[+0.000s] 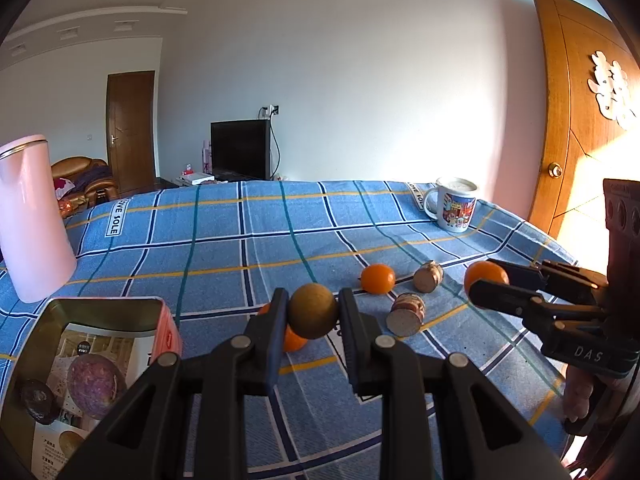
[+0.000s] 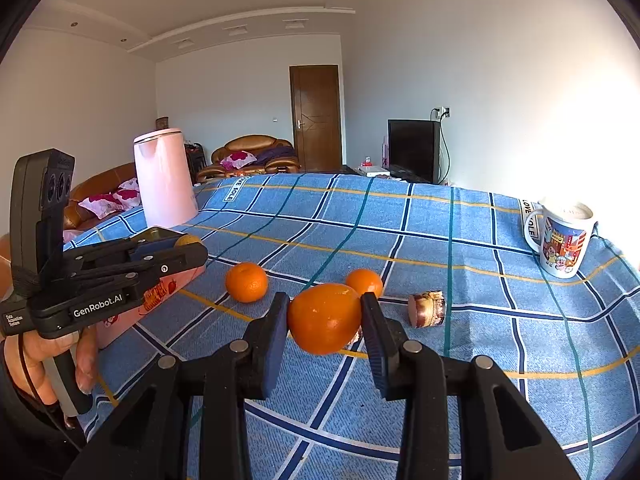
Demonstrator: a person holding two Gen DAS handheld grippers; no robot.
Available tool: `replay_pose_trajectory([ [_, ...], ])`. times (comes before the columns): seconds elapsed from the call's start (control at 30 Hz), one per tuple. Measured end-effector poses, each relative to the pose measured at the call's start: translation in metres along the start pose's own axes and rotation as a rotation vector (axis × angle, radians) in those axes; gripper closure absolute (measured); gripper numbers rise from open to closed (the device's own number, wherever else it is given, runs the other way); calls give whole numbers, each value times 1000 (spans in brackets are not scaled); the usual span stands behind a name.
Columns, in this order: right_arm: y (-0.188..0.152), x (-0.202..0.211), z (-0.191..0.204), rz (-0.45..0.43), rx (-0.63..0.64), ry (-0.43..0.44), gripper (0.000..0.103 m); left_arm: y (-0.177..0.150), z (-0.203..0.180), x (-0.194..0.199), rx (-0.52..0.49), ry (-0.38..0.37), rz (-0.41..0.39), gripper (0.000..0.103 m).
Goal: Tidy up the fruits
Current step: 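Lift and carry the orange and yellow fruit over the tin box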
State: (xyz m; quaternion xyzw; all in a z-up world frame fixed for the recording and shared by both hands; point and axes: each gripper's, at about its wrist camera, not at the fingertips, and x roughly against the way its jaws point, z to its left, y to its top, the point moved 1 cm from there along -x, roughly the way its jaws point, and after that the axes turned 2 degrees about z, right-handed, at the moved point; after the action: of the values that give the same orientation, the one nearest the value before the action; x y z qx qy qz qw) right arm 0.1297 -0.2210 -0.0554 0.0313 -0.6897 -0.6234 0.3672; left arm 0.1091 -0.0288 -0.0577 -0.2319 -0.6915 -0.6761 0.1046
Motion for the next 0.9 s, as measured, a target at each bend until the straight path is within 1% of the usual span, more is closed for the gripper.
replay_pose_trajectory([
  [0.23, 0, 7, 3, -36, 13, -8, 65, 0, -3, 3, -11, 8, -20, 76],
  [0.6, -2, 23, 8, -123, 45, -49, 65, -2, -4, 18, -24, 51, -89, 77],
  [0.73, -2, 27, 11, -141, 54, -65, 65, -3, 1, 23, -4, 64, -88, 77],
  [0.9, 1, 25, 23, -143, 70, -43, 65, -6, 9, 29, 7, 79, -82, 77],
])
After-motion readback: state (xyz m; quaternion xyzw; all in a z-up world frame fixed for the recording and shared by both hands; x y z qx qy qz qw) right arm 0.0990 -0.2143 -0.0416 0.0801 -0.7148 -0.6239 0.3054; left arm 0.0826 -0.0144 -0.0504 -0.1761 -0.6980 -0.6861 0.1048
